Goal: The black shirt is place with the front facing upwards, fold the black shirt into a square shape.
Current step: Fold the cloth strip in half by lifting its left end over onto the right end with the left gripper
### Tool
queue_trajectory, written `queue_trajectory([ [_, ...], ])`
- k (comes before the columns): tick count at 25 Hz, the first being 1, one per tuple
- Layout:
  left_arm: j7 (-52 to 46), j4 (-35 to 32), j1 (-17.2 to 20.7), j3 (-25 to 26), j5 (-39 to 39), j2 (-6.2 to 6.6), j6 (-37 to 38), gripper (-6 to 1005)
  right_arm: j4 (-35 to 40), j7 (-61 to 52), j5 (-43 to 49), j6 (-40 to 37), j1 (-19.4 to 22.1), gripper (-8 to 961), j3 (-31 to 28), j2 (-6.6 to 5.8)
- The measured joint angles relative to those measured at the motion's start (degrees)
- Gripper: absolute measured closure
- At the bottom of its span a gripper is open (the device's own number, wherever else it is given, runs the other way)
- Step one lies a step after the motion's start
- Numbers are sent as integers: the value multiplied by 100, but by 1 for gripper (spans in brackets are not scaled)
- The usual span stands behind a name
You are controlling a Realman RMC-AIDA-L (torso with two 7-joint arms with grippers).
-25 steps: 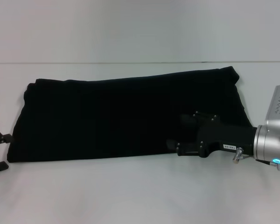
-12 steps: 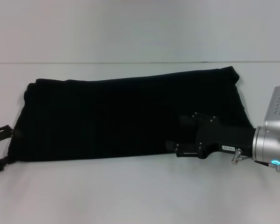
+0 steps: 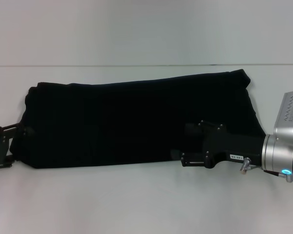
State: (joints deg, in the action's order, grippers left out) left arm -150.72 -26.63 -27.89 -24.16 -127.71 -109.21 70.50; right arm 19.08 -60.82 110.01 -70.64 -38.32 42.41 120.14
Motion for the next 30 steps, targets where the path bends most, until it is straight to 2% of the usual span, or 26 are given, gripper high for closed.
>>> queue_trajectory([
  [6,267,-165,6,-93,0,-35,-2,164,-9,-2,-37,-8,16,7,-7,0],
  [17,272,-140,-4,-240,-8,-50,-144,653,-10,-6,-57,-13,41,6,-14,0],
  [30,492,-258,83,-173,42,-93,-211,934,-10,-56,-82,-50,73,6,-134,-2],
])
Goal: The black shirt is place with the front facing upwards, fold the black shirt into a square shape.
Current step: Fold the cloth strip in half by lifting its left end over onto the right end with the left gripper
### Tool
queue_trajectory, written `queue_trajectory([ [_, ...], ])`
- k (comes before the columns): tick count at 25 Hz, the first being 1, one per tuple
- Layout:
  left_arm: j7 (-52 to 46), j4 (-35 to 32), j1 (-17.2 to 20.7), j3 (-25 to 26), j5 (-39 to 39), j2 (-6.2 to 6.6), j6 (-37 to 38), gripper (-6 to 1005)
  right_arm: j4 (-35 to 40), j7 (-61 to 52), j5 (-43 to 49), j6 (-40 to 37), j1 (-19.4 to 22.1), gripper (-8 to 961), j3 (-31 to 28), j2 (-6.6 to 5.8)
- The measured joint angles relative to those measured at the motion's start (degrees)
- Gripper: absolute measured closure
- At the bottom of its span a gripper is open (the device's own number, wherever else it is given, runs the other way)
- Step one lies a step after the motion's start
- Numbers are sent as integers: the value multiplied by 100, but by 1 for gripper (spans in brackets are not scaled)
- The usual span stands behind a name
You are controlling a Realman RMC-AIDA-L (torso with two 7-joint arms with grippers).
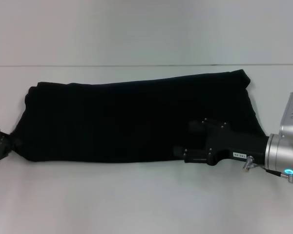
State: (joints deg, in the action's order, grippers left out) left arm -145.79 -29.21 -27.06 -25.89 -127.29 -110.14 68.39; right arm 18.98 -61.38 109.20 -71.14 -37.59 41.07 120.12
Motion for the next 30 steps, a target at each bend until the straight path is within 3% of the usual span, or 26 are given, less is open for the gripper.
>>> queue_trajectory([
  [6,70,-227,149,357,6,109,51,980,9,-4,-294,4,105,6,-45,-29],
  [14,98,-437,423,1177,-34,574,68,981,44,-6,-416,32,264,6,-301,-51],
  [18,97,-507,427,1406,1,705,322,981,35,-6,-418,44,329,7,-429,-51],
  [24,112,-635,21,1465,315,701,1175,980,10,-6,-418,162,439,7,-535,-38],
  [27,117,-690,-435,1429,622,626,1644,980,-25,-6,-418,278,513,7,-550,-32],
  [28,117,-690,-435,1429,622,626,1644,980,-38,-6,-417,308,538,7,-550,-33],
  [30,118,-697,-984,1322,718,443,1884,981,-62,-6,-418,349,585,7,-554,-33],
])
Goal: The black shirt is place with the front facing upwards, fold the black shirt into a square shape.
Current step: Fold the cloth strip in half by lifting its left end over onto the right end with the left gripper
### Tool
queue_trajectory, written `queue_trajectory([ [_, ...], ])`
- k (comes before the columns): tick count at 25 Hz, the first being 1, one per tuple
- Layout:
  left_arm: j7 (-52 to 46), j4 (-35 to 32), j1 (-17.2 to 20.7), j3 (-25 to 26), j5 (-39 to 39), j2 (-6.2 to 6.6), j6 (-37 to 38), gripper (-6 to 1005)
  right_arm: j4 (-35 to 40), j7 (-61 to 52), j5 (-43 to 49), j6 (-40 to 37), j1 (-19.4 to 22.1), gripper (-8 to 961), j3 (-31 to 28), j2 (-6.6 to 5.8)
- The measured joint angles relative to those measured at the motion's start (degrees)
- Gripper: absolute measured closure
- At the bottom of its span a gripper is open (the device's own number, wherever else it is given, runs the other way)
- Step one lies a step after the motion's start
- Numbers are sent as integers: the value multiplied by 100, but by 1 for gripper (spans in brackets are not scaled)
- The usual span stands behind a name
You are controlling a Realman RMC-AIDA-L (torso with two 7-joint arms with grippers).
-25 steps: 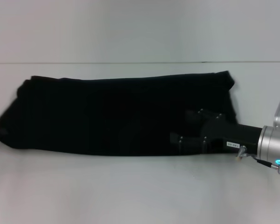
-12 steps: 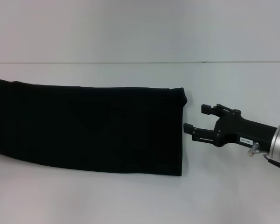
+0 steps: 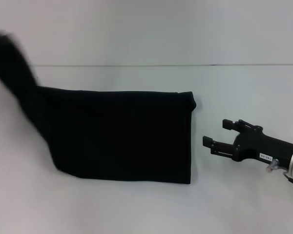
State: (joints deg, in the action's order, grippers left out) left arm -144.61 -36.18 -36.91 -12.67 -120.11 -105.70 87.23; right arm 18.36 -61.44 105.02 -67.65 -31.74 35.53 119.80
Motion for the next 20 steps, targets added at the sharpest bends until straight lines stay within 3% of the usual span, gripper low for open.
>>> queue_trajectory([
  [3,20,-4,-531,-255,19,-252,87,981,-6,-5,0,38,69,7,-51,-1],
  [8,143,4,-1240,-875,38,-867,125,980,-68,-8,0,64,140,7,-169,-8],
  [13,331,89,-1319,-1386,53,-1489,-34,981,-94,-8,0,137,146,7,-185,-9],
  [14,464,262,-1191,-1643,52,-1695,-251,981,-110,-9,2,145,142,7,-186,-6],
  [17,736,737,-1042,-1836,65,-1809,-534,981,-183,-9,6,211,116,6,-186,-3],
  [20,1139,1523,-913,-1875,98,-1802,-746,980,-233,-9,7,285,94,6,-168,4],
])
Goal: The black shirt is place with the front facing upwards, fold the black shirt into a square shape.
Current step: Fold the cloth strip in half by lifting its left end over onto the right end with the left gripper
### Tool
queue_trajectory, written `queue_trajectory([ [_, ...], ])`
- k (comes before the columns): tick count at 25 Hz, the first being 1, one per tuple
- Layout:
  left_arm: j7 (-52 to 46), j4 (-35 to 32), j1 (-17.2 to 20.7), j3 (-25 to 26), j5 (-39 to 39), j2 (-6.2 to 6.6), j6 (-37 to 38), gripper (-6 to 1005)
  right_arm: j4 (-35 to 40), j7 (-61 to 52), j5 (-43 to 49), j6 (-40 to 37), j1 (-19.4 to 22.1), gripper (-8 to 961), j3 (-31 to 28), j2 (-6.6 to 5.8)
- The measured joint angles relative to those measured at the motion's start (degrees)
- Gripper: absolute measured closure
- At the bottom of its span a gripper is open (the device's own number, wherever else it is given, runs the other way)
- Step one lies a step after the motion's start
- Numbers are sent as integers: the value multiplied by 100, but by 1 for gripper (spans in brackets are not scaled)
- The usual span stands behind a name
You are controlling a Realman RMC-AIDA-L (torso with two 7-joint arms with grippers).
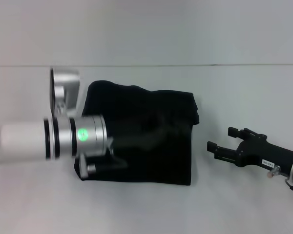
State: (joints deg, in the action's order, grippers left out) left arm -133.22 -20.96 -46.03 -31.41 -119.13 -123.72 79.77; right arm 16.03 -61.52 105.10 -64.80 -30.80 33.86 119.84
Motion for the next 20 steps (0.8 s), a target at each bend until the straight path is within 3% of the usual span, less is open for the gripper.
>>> queue_trajectory([
  [4,193,186,191,0,9,-9,-28,980,-6,0,1,128,-48,6,-23,12],
  [12,242,199,215,-238,-17,-2,38,981,-6,-99,6,173,-110,7,-238,2],
  [20,256,135,190,-204,144,19,59,980,-4,-99,175,-26,-346,7,678,25],
])
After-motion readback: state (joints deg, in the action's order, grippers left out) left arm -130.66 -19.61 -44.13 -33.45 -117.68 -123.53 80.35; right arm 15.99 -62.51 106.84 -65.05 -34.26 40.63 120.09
